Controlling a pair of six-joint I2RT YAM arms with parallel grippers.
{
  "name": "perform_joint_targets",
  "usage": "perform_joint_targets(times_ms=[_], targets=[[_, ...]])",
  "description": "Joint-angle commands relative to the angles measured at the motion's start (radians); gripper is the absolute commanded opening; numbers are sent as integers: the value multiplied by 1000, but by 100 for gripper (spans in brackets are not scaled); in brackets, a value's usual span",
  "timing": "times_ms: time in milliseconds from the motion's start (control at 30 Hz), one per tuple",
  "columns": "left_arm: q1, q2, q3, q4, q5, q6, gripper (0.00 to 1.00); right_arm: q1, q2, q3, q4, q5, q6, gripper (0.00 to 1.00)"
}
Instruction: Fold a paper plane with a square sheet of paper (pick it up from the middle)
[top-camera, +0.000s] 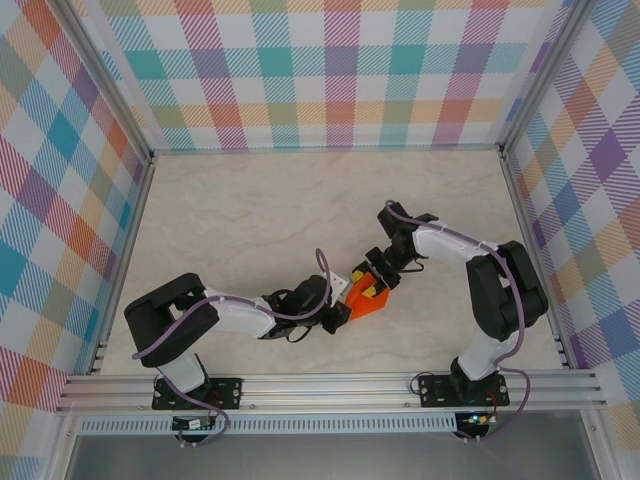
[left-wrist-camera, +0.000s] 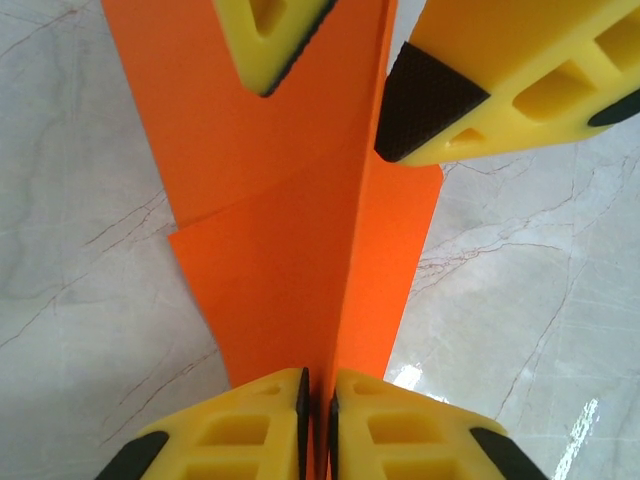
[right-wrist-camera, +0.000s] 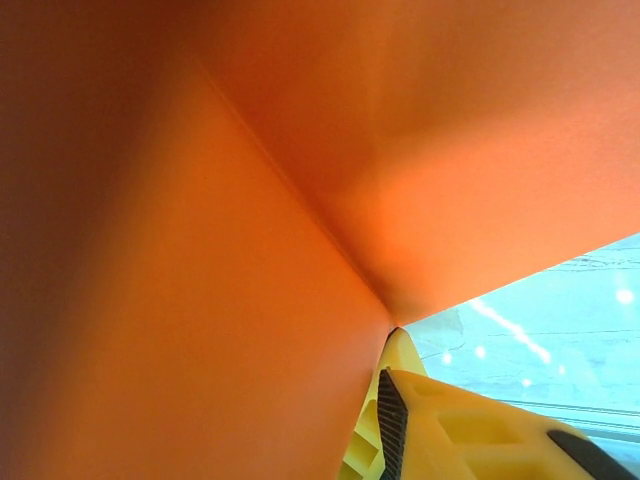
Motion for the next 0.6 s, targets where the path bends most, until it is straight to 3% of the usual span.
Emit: perform_joint_targets(times_ms=[0, 233, 567], targets=[[-17, 13, 22, 22, 24, 7, 12, -2, -24, 25, -47, 3, -32, 40], [-17, 16, 44, -17, 64, -35, 11, -20, -90, 18, -45, 51, -117, 61], [-15, 38, 107, -106, 135, -147, 8, -21, -356, -189, 134, 242, -305, 66]])
